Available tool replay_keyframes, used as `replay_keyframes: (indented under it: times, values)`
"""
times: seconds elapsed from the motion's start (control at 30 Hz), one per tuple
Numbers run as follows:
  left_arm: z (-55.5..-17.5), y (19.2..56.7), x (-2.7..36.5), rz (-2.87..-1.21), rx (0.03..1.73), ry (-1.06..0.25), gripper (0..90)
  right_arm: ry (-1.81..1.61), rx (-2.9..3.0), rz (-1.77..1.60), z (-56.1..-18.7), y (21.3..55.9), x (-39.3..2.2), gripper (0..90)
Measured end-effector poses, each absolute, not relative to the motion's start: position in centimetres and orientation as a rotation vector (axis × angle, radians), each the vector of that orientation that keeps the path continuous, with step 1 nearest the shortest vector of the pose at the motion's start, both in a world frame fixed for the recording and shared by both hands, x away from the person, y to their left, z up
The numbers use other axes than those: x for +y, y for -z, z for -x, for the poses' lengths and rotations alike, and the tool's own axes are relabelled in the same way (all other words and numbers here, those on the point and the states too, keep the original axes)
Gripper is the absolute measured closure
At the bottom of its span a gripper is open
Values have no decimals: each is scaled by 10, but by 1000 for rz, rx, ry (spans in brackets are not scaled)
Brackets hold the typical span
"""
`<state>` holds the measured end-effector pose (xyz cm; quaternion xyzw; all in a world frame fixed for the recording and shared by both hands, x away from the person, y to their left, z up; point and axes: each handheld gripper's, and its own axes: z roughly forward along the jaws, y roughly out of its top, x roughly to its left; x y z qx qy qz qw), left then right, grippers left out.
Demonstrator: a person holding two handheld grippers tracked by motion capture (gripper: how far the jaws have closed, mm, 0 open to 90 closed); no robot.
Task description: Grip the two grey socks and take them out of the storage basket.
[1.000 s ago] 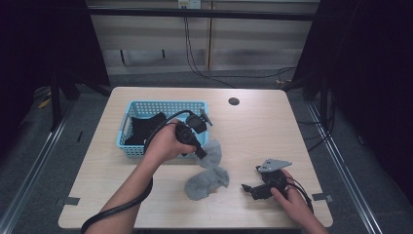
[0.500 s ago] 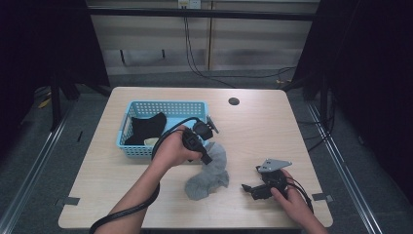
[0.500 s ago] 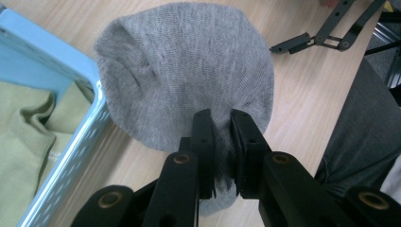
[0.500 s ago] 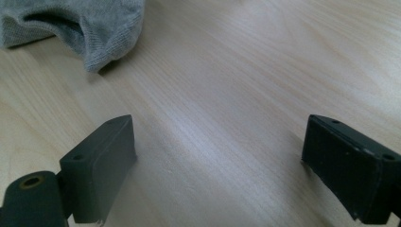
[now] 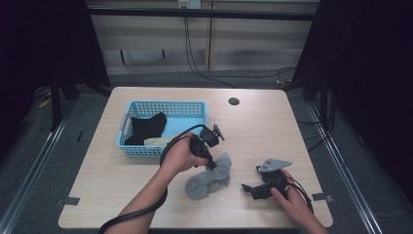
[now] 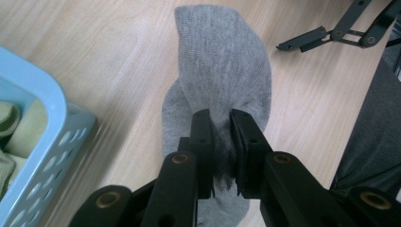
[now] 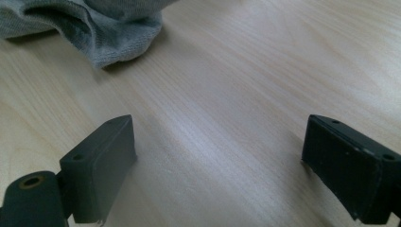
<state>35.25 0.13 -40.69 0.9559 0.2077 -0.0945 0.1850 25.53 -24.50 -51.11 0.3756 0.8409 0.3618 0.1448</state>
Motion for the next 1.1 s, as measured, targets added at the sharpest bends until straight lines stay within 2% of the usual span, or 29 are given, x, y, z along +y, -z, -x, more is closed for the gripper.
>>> replay_keyframes:
  times: [0.33,0.6,0.73,0.87,1.1]
  values:
    - [-351,413,3,-2697,605,273,706,-1042,2423,-1082,-255,511,-245,100]
    - [-350,414,9,-2662,644,240,495,-1042,2422,-1082,-255,511,-245,99]
    - [-348,414,15,-2663,628,217,424,-1043,2423,-1082,-255,511,-245,100]
    - [-345,414,24,-2655,657,179,373,-1042,2423,-1082,-255,511,-245,99]
    - [-337,415,46,-2639,695,148,345,-1042,2423,-1082,-255,511,-245,99]
